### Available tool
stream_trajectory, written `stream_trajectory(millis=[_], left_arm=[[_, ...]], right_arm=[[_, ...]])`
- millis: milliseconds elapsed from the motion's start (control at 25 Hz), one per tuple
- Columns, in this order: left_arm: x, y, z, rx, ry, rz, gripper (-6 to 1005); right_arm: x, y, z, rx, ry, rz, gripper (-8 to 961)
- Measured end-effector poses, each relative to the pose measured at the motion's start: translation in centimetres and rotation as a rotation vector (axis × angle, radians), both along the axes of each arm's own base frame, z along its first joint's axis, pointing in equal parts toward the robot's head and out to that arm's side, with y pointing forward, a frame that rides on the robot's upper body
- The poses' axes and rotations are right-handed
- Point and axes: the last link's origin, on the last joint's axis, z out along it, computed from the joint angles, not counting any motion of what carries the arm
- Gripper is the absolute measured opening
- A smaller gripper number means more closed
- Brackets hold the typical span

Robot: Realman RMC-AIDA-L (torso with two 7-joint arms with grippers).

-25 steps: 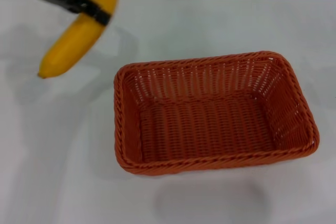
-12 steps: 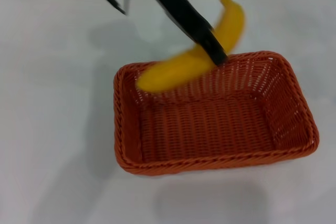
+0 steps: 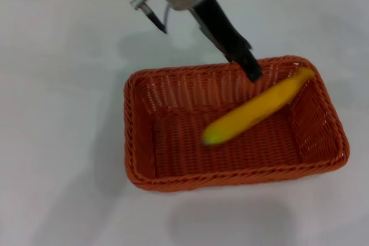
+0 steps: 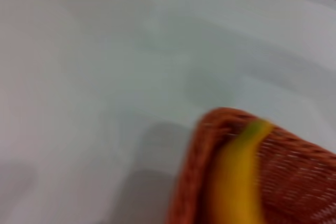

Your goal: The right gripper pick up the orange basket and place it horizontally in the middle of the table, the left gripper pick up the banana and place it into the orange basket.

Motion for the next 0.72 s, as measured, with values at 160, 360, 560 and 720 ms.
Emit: stream_trajectory(millis=[160, 360, 560, 720], left_arm=[[-1.8, 1.6, 1.4, 0.096, -0.038, -0.006, 689], [-4.2, 2.9, 4.0, 0.204, -0.117, -0.029, 804], [-9.1, 3.8, 7.7, 0.394, -0.247, -0.013, 882], [-13.5, 3.2, 10.8, 0.571, -0.398, -0.053, 895]], right_arm=[[0.7, -0.5, 0.6, 0.051, 0.002, -0.017, 860], [1.2, -1.3, 1.1, 0.134, 0.004, 0.001, 860], [0.5, -1.4, -0.9, 0.21, -0.054, 0.096, 860], [0.4, -1.3, -2.8, 0.219, -0.026, 0.152, 860]])
